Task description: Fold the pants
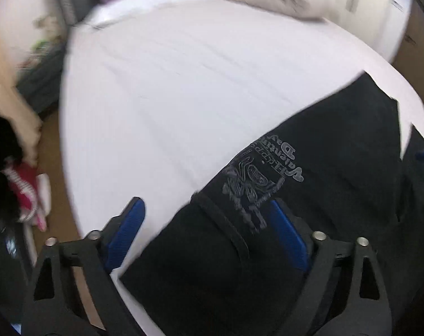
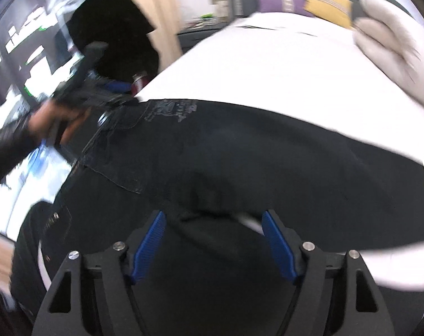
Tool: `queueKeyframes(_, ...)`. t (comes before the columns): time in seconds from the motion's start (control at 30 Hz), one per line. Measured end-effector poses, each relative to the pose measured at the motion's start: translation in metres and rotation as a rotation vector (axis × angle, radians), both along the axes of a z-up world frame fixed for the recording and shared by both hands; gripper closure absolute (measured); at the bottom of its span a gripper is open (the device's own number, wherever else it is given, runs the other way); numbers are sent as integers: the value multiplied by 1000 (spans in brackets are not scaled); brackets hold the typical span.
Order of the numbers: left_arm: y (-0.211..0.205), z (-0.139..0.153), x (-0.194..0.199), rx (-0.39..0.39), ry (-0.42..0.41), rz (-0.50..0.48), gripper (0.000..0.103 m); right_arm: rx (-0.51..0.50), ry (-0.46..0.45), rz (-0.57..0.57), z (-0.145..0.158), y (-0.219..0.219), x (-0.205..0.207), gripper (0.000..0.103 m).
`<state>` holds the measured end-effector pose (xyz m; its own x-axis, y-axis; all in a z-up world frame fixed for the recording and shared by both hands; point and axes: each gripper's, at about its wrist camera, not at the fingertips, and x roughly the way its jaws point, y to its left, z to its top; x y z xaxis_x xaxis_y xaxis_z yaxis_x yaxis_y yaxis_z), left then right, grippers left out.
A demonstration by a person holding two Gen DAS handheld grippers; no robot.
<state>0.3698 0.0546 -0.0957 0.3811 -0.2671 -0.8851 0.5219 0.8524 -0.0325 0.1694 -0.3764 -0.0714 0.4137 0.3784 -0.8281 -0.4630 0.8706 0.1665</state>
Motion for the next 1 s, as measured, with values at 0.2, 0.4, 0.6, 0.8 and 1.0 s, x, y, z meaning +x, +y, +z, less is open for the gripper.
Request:
queueKeyframes(0.2, -4, -42, 34, 9, 183, -86, 46, -6, -2, 109, -5, 5, 55, 36)
queueKeyframes(0.4, 0, -42, 30, -25, 173, -74, 89, -77, -34, 178, -4, 35, 106, 44)
queueKeyframes(0.6, -4, -19, -5, 10, 3, -62, 93, -179, -33, 276, -9, 71, 162, 48)
queueKeyframes(0.8, 9, -1, -40, -7, -119, -56, 93, -269, -37, 353, -12, 104, 202, 48)
queueKeyframes(1.0, 22, 5, -65, -18, -152, -61, 93, -396, 28, 428, -31, 132, 224, 56)
